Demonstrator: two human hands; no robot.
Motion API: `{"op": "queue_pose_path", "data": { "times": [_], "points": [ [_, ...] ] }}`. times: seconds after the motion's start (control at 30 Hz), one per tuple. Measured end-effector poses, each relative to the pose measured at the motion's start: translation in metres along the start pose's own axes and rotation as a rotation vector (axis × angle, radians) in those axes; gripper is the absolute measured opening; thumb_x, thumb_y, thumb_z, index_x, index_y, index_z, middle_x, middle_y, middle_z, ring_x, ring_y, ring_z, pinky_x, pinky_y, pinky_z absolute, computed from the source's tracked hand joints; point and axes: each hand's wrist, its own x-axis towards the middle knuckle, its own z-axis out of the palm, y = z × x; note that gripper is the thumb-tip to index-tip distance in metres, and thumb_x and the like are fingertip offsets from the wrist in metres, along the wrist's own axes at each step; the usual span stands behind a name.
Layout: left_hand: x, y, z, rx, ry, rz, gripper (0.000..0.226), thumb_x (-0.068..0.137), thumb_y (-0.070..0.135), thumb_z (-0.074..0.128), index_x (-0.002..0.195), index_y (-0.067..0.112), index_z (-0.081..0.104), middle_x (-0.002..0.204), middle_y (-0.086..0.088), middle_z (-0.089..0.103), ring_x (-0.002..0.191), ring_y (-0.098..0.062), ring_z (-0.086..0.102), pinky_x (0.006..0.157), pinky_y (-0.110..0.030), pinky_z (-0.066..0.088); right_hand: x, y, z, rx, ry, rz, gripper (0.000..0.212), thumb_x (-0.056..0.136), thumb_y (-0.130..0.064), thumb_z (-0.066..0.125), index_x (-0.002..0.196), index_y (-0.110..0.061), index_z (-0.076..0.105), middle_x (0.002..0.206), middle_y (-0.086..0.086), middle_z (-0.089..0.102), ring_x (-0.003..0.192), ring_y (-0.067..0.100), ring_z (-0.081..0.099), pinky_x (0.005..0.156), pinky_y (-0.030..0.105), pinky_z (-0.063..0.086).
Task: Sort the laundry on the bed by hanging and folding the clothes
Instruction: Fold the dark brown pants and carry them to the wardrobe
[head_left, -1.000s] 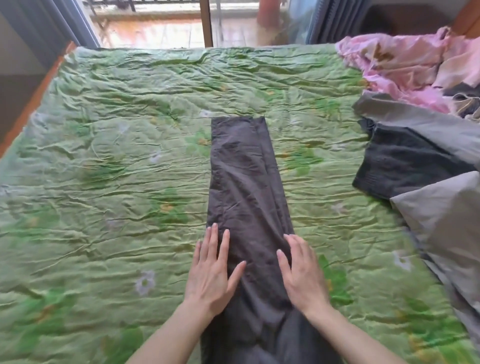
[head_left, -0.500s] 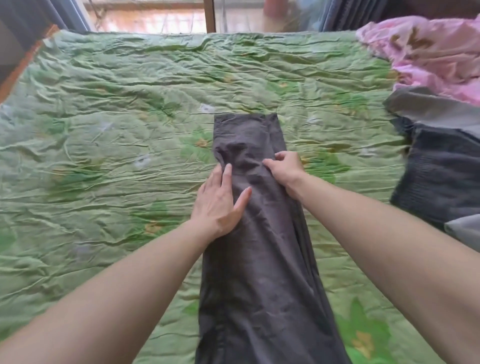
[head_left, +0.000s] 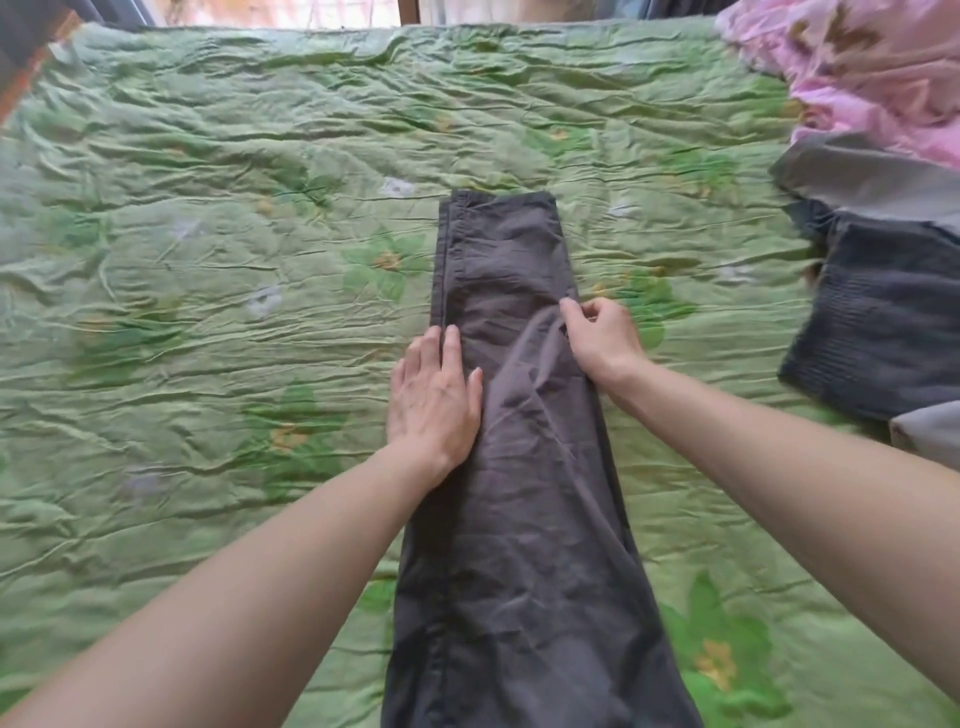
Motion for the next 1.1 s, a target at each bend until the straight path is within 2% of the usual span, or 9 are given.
{"op": "queue_pose_path", "data": {
  "times": [0.07, 0.17, 0.27, 0.37, 0.5, 0.6, 0.8, 0.97, 1.1],
  "points": [
    [0.000, 0.002, -0.005, 0.039, 0.045, -0.017, 0.052, 0.108, 0.034, 0.042, 0.157, 0.017, 0.035, 0.151, -0.012, 0.041, 0.139, -0.032, 0.037, 0.115, -0.045, 0.031, -0.017, 0.011, -0.001, -0.151, -0.059, -0.053, 0.038, 0.103, -0.047, 0.053, 0.091, -0.014, 0.066, 0.108, 0.019, 0.073, 0.105, 0.038, 0.066, 0.079, 0.037, 0.045],
    [0.002, 0.001, -0.012, 0.087, 0.006, -0.012, 0.041, 0.109, 0.023, 0.044, 0.150, 0.024, 0.041, 0.141, -0.013, 0.045, 0.131, -0.034, 0.042, 0.108, -0.046, 0.036, -0.025, 0.014, -0.007, -0.323, -0.122, -0.113, 0.031, 0.104, -0.044, 0.054, 0.104, -0.014, 0.064, 0.116, 0.021, 0.070, 0.110, 0.040, 0.064, 0.086, 0.041, 0.049],
    [-0.003, -0.001, -0.015, 0.136, -0.011, -0.031, 0.047, 0.110, 0.032, 0.040, 0.156, 0.026, 0.036, 0.151, -0.012, 0.037, 0.139, -0.034, 0.035, 0.112, -0.046, 0.031, -0.028, 0.009, -0.008, -0.419, -0.039, -0.116, 0.031, 0.104, -0.042, 0.056, 0.116, -0.014, 0.059, 0.118, 0.021, 0.068, 0.111, 0.041, 0.065, 0.086, 0.041, 0.048],
    [-0.025, 0.002, -0.010, 0.137, 0.033, 0.000, 0.058, 0.110, 0.042, 0.032, 0.163, 0.019, 0.026, 0.167, -0.013, 0.021, 0.155, -0.032, 0.018, 0.126, -0.046, 0.014, -0.051, 0.013, 0.000, -0.391, 0.090, -0.138, 0.034, 0.104, -0.039, 0.052, 0.128, -0.014, 0.049, 0.120, 0.019, 0.064, 0.108, 0.042, 0.065, 0.084, 0.044, 0.049],
    [-0.070, 0.012, 0.004, 0.076, 0.099, 0.220, 0.061, 0.109, 0.034, 0.035, 0.164, 0.006, 0.027, 0.172, -0.015, 0.022, 0.161, -0.029, 0.013, 0.132, -0.045, 0.006, -0.098, 0.041, 0.010, -0.541, 0.243, -0.573, 0.049, 0.099, -0.017, 0.051, 0.147, -0.007, 0.049, 0.141, 0.016, 0.053, 0.128, 0.036, 0.054, 0.102, 0.049, 0.048],
    [-0.101, 0.017, 0.025, 0.073, 0.027, 0.298, 0.064, 0.107, 0.033, 0.027, 0.165, 0.005, 0.021, 0.173, -0.013, 0.017, 0.162, -0.025, 0.012, 0.132, -0.042, 0.009, -0.130, 0.068, 0.031, -0.572, 0.067, -0.795, 0.060, 0.095, -0.015, 0.050, 0.154, -0.006, 0.046, 0.161, 0.012, 0.044, 0.151, 0.027, 0.039, 0.121, 0.046, 0.036],
    [-0.104, -0.015, 0.032, 0.158, -0.039, 0.431, 0.073, 0.106, 0.049, 0.029, 0.167, 0.011, 0.013, 0.175, -0.007, 0.003, 0.163, -0.020, -0.001, 0.132, -0.038, 0.004, -0.125, 0.104, 0.028, -0.729, -0.013, -0.462, 0.081, 0.104, -0.063, 0.028, 0.167, -0.016, 0.006, 0.174, 0.000, -0.002, 0.161, 0.016, -0.001, 0.130, 0.041, 0.003],
    [-0.116, -0.001, 0.037, 0.156, -0.021, 0.332, 0.070, 0.107, 0.043, 0.030, 0.167, 0.008, 0.014, 0.175, -0.011, 0.004, 0.163, -0.023, 0.002, 0.132, -0.042, 0.005, -0.147, 0.088, 0.033, -0.768, 0.051, -0.461, 0.073, 0.109, -0.048, 0.030, 0.165, -0.009, 0.007, 0.174, 0.008, -0.003, 0.161, 0.022, -0.002, 0.130, 0.045, 0.003],
    [-0.164, 0.005, 0.035, 0.059, 0.026, 0.224, 0.067, 0.107, 0.035, 0.037, 0.165, 0.005, 0.021, 0.174, -0.012, 0.012, 0.162, -0.025, 0.008, 0.132, -0.045, 0.013, -0.214, 0.099, 0.040, -0.746, 0.103, -0.662, 0.063, 0.106, -0.031, 0.043, 0.161, -0.005, 0.029, 0.170, 0.012, 0.022, 0.158, 0.023, 0.021, 0.126, 0.048, 0.028]
  ]
}}
